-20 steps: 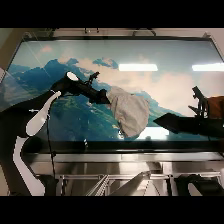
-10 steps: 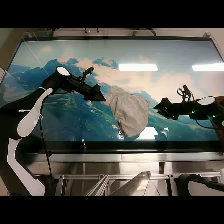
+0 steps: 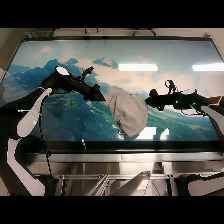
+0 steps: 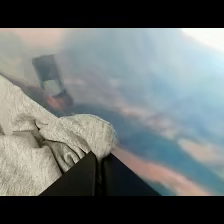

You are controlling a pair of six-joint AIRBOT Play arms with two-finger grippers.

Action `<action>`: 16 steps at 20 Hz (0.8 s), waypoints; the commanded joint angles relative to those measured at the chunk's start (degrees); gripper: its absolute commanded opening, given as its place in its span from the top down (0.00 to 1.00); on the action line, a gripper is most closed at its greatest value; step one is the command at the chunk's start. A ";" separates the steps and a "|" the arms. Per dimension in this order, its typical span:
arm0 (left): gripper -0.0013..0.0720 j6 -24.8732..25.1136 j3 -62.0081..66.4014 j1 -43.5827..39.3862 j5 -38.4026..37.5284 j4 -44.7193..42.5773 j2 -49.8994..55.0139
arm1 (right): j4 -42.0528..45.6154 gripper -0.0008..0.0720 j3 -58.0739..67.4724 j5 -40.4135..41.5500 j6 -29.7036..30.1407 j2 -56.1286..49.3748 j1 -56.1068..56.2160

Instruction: Fold the shirts.

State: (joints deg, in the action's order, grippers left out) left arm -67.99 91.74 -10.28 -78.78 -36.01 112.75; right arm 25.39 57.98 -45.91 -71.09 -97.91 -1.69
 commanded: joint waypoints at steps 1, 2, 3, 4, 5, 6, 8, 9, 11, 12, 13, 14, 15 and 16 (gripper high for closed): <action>0.96 0.13 0.81 1.25 -2.47 0.13 -1.01 | -0.76 0.96 1.88 -4.13 3.06 0.44 0.33; 0.96 0.52 1.62 2.12 -3.48 0.13 -2.58 | -0.83 0.96 1.90 -5.73 4.31 3.32 -0.83; 0.96 0.66 2.47 3.17 -3.69 0.13 -4.70 | -1.03 0.96 2.12 -6.88 5.38 6.82 -2.03; 0.96 0.63 4.02 4.42 -3.78 0.20 -7.48 | -1.46 0.96 2.93 -8.24 6.91 10.93 -3.32; 0.96 0.63 6.05 5.40 -3.78 0.26 -10.21 | -3.23 0.96 4.57 -10.43 10.19 15.78 -4.66; 0.96 0.68 8.74 6.27 -3.91 0.74 -13.51 | -6.73 0.96 6.67 -13.18 13.97 20.44 -5.70; 0.96 2.21 14.03 7.21 -3.96 2.84 -20.11 | -12.37 0.96 11.69 -17.25 18.60 30.01 -6.60; 0.96 2.58 16.85 7.48 -3.80 3.15 -23.28 | -12.37 0.96 14.03 -17.09 19.37 34.80 -6.67; 0.96 3.32 22.25 7.52 -3.32 2.93 -29.83 | -12.37 0.96 16.85 -15.61 20.17 42.66 -6.88; 0.96 3.52 24.68 7.65 -3.10 2.36 -32.83 | -12.35 0.96 17.29 -14.36 20.52 46.27 -6.97; 0.96 3.45 26.60 7.87 -3.13 1.53 -35.63 | -12.33 0.96 17.33 -13.03 21.09 49.27 -6.93; 0.96 3.45 27.06 8.28 -3.13 0.98 -38.32 | -12.35 0.96 17.33 -12.79 21.84 51.76 -6.93; 0.96 3.45 26.05 9.14 -3.08 1.05 -41.38 | -12.00 0.96 17.33 -12.87 21.84 53.88 -6.88; 0.96 3.45 23.91 10.16 -3.19 1.01 -44.11 | -10.97 0.96 17.33 -13.09 21.79 55.32 -6.82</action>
State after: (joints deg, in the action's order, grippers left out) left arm -64.88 115.46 -1.85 -82.43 -34.15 76.53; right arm 13.87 74.32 -59.75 -50.98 -49.74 -8.43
